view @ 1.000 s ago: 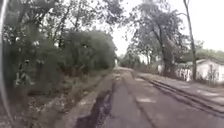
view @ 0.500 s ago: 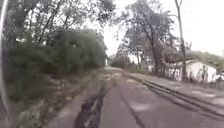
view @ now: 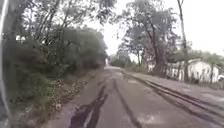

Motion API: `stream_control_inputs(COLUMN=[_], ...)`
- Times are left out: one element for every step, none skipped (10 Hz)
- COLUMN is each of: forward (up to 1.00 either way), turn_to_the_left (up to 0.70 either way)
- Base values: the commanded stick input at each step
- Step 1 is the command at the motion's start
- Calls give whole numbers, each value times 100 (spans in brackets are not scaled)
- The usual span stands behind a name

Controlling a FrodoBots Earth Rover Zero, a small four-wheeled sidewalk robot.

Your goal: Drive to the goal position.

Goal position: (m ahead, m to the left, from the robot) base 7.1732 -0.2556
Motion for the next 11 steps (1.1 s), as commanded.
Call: stream_control_inputs(forward=[70, 70, 70, 70, 70, 70, 70, 70, 70, 70, 70], turn_to_the_left=[0, 0, 0, 0, 0, 0, 0, 0, 0, 0, 0])
